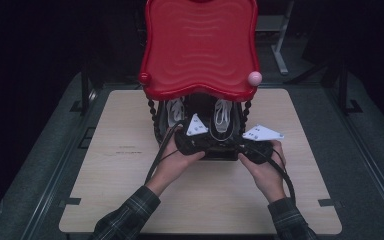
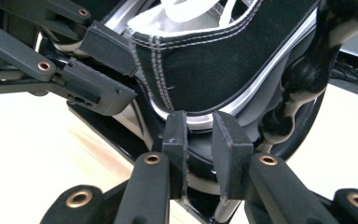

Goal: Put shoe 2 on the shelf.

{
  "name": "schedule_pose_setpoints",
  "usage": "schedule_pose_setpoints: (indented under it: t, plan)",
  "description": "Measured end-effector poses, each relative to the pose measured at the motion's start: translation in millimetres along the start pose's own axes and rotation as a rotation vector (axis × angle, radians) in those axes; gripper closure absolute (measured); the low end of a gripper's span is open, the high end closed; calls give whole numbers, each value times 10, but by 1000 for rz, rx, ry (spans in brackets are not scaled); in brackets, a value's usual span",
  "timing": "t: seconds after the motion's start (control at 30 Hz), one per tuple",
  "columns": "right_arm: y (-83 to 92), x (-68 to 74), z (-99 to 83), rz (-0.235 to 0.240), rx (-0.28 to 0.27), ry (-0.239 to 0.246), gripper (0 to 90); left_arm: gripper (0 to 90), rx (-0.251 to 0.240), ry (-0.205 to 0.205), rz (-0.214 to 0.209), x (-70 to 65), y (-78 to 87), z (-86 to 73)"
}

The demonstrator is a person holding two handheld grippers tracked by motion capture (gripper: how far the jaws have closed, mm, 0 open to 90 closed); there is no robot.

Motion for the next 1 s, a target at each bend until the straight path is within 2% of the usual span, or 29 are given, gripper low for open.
schedule_pose_setpoints:
  t: [0.07,0.1,0.23,0.3,0.4,0.43,0.47,0.5,0.53,0.57,0.6,0.7,0.77,1.0]
  plan:
    - [32,15,-29,16,2,1,714,569,-12,-9,-15,-31,74,-29]
    - [69,18,-69,34,0,0,671,558,-22,-2,-28,-64,133,-62]
    - [145,22,-167,72,6,-4,565,521,-19,7,-82,-140,263,-180]
    - [171,27,-204,78,9,-7,537,504,-18,7,-86,-155,282,-205]
    - [264,20,-326,92,9,-13,466,471,6,-1,-108,-231,374,-371]
    - [264,20,-326,92,9,-13,466,462,6,-1,-108,-231,374,-371]
    - [296,-2,-401,93,16,-21,431,450,12,-3,-113,-244,392,-418]
    - [305,-16,-441,97,21,-26,415,440,25,4,-113,-262,418,-506]
    - [305,-16,-441,97,21,-26,415,428,25,4,-113,-262,418,-506]
    - [318,-49,-527,93,38,-27,392,417,32,8,-115,-268,432,-570]
    - [318,-49,-527,93,38,-27,392,417,41,15,-114,-269,449,-624]
    - [342,-125,-711,80,76,-27,356,390,64,27,-106,-262,524,-843]
    - [351,-159,-798,77,96,-27,340,379,84,27,-97,-235,563,-973]
    - [426,-318,-1142,50,178,-50,318,337,121,74,-60,-97,729,-1381]
Point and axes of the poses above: each handheld gripper's, and its own axes: y roughly backward along the jaws, z roughly out of its top, x roughly to its left, the point moved 5 cm from there along -y, roughly forward along the jaws, and after that the axes turned 7 degrees about x, right-handed, at the moved point
